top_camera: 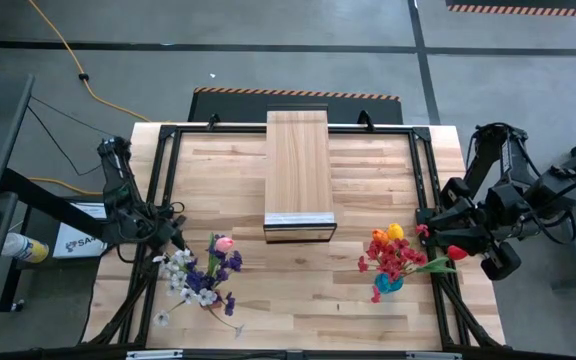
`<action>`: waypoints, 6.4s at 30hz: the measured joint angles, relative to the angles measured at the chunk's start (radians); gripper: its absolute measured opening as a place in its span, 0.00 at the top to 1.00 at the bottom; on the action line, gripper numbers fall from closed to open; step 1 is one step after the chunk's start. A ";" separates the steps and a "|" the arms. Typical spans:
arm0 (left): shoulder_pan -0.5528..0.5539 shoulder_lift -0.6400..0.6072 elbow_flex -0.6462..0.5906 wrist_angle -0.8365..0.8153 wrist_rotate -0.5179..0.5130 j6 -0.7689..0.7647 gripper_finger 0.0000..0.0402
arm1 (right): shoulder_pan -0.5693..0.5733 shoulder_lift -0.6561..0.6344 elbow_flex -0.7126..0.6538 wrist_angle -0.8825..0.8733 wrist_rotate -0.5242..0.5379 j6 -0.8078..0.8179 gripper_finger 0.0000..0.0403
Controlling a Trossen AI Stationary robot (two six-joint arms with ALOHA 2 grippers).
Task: Pick and place flowers into a vace then onto a shelf
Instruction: Put the red vase with flowers on the shelf
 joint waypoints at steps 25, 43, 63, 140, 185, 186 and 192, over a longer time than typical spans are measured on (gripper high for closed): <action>0.000 0.126 -0.064 0.237 0.072 -0.011 0.47 | 0.000 0.006 0.000 -0.001 0.000 -0.019 0.72; 0.000 0.479 -0.101 0.566 0.073 -0.010 0.47 | 0.000 0.012 0.000 0.000 0.000 -0.019 0.72; 0.000 0.790 -0.098 0.856 0.007 0.040 0.47 | 0.000 0.012 0.000 0.001 0.000 -0.019 0.72; 0.001 1.373 -0.097 1.684 0.037 0.270 0.47 | 0.000 0.012 0.002 0.002 0.008 0.000 0.72; 0.001 1.543 -0.095 1.866 0.011 0.318 0.47 | 0.000 0.012 0.000 0.001 0.008 -0.001 0.72; 0.001 1.557 -0.095 1.883 0.011 0.318 0.47 | 0.000 0.012 0.000 0.001 0.008 -0.001 0.72; 0.001 1.598 -0.095 1.934 0.011 0.320 0.47 | 0.000 0.012 0.000 0.001 0.010 -0.001 0.72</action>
